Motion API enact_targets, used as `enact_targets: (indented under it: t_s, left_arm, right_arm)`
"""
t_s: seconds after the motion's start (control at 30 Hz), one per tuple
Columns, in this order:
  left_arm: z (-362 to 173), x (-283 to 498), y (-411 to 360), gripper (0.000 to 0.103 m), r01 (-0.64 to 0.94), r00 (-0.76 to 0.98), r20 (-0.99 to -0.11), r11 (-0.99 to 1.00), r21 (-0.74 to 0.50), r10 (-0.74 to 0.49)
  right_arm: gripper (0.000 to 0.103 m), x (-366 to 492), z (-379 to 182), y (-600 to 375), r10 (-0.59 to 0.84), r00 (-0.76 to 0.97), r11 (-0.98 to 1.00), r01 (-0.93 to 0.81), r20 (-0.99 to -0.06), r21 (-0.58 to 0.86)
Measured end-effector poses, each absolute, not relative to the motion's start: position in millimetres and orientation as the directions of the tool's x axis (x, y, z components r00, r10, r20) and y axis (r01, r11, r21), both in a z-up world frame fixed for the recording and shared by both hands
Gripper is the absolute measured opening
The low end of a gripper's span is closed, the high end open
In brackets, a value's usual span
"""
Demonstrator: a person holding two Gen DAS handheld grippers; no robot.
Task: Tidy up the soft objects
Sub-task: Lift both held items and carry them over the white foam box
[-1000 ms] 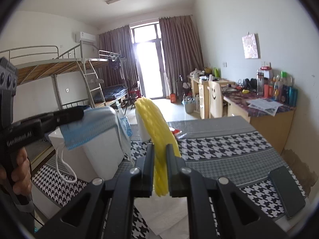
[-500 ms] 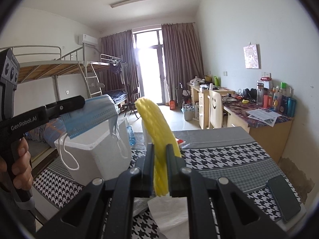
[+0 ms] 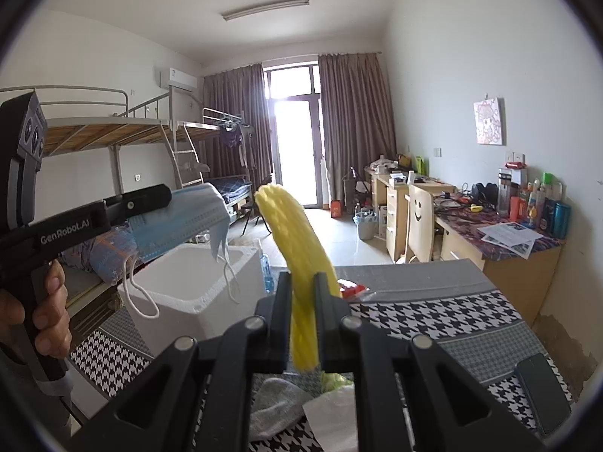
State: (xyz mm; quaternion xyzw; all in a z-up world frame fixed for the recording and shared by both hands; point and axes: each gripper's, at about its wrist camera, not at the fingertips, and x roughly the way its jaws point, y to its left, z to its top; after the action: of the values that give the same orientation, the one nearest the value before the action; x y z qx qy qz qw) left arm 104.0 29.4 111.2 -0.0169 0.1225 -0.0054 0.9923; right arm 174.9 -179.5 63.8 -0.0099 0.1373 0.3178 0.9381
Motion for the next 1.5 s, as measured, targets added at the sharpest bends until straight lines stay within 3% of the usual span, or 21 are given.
enact_targets:
  t_s: [0.5, 1.1, 1.5]
  left_arm:
    - [126.6, 98.1, 43.8, 0.006, -0.1, 0.971, -0.217, 0.995, -0.005, 0.097]
    - [110.5, 109.8, 69.1, 0.006, -0.209, 0.938, -0.282, 0.978, -0.004, 0.2]
    - [93.6, 126.0, 82.1, 0.006, -0.212, 0.916, -0.352, 0.977, -0.023, 0.191]
  right_arm:
    - [0.014, 174.8, 82.0, -156.9, 0.649, 0.723, 0.751, -0.659, -0.238, 0.042]
    - [0.014, 181.6, 87.5, -121.9, 0.717, 0.644, 0.673, -0.739, -0.267, 0.025]
    - [0.014, 191.3, 86.5, -105.1, 0.727, 0.618, 0.654, -0.756, -0.299, 0.029]
